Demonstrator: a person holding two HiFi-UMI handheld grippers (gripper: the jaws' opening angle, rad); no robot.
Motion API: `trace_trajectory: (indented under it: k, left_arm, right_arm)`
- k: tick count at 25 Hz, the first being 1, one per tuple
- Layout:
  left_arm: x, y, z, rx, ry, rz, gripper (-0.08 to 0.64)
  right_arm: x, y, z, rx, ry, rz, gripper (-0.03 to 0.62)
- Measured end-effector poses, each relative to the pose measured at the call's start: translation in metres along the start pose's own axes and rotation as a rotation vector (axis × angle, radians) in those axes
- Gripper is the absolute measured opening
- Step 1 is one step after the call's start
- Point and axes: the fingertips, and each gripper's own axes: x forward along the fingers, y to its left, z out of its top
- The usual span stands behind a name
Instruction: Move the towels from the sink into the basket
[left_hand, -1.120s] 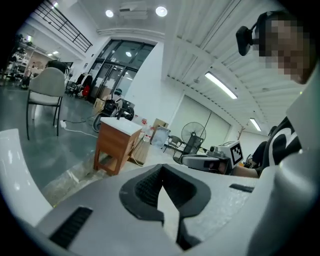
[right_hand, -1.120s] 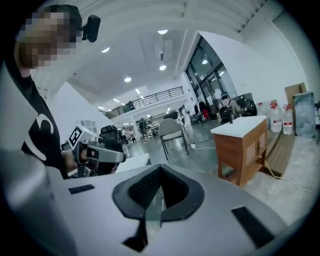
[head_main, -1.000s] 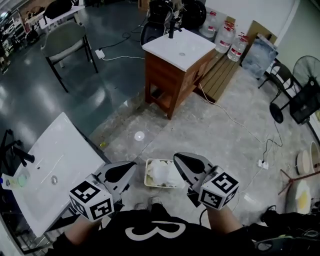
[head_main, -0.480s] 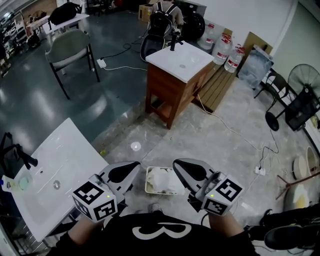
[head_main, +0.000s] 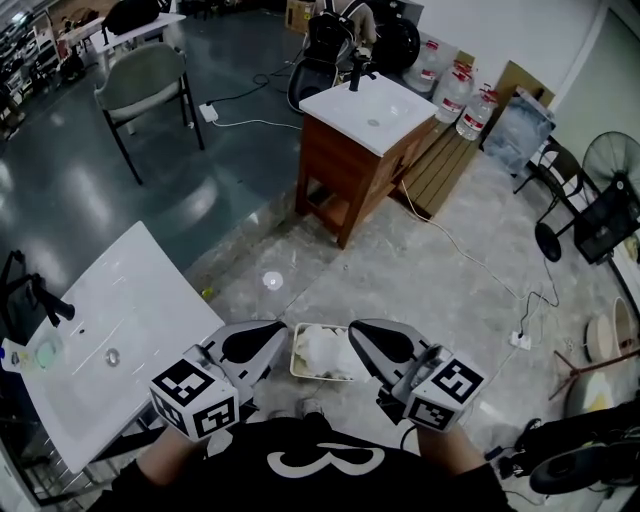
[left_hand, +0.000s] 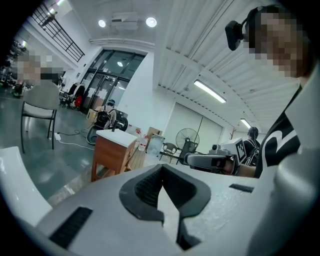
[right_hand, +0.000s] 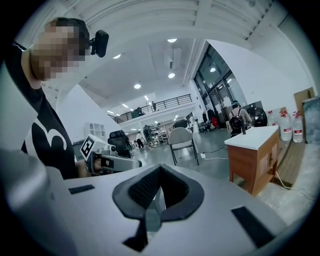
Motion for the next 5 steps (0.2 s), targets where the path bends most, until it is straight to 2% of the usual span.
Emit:
trace_trajectory:
  k: [5]
  left_arm:
    - [0.0064, 0.0075, -0.0071, 0.004, 0.015, 0.002, 0.006]
  right_arm:
    - [0.0067, -0.0055, -0.0083, 0.009, 0.007, 0.006, 0.003]
